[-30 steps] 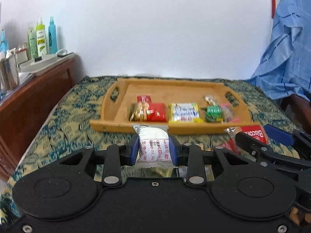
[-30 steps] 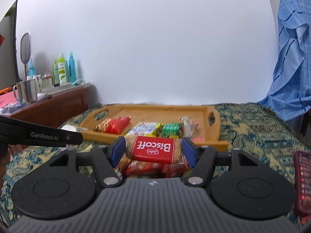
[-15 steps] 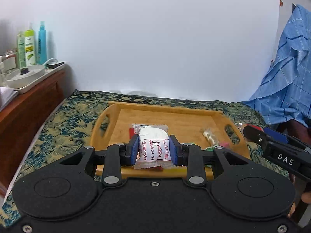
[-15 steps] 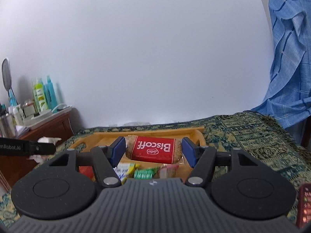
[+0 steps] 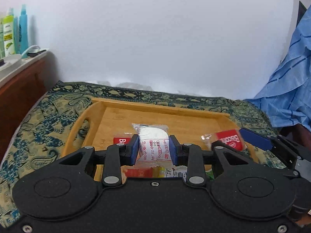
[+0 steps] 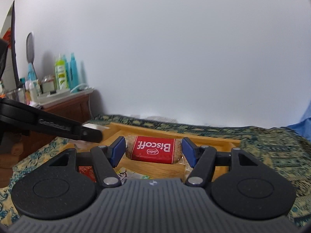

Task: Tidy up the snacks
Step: 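Carry the white packet and the Biscoff packet over the wooden tray, then lower both packets into the tray and open both grippers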

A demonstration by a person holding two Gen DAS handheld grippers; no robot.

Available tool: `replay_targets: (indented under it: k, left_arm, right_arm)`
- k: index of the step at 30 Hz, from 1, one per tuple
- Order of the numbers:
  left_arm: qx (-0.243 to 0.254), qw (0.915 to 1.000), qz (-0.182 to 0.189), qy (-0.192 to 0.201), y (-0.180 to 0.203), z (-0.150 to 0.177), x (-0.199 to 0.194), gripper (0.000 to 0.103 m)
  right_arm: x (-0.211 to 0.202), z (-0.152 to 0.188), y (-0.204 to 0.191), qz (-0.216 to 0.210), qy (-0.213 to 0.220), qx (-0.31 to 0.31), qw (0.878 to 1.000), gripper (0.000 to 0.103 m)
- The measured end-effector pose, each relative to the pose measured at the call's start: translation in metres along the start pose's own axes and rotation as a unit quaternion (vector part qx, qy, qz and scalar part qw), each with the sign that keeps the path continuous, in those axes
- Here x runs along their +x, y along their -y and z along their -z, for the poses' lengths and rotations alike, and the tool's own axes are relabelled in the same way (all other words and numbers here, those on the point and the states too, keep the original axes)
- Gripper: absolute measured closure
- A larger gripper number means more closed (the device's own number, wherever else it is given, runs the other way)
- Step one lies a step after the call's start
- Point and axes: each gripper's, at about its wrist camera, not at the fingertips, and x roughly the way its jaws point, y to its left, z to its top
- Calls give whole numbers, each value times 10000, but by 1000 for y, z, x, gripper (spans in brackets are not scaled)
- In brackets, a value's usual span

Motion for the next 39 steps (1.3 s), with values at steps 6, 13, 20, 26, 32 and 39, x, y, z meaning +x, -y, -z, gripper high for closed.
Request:
replay_targets:
  k: [6, 13, 20, 26, 32, 39]
  left_arm:
    - [-85, 9997, 12, -249, -2, -6, 41, 72]
    - [8, 9992, 6, -409, 0, -10, 77, 72]
    - [63, 9983, -30, -580, 5, -2, 94, 72]
    - [77, 9979, -41, -635, 6, 3, 99, 72]
    - [71, 9976, -54, -691, 4, 6, 103, 72]
    - [108, 9975, -82, -699, 5, 7, 104, 72]
  right_arm:
    - [35, -2, 8, -168, -416, -165, 9989, 37]
    - [64, 2, 21, -268, -873, -202, 9956, 37]
    - [78, 9, 21, -185, -1168, -215, 9928, 36]
    - [81, 10, 20, -160, -1247, -208, 9919, 36]
    - [82, 12, 22, -177, -1266, -146, 9917, 36]
    - [82, 13, 23, -171, -1237, -107, 9921, 36]
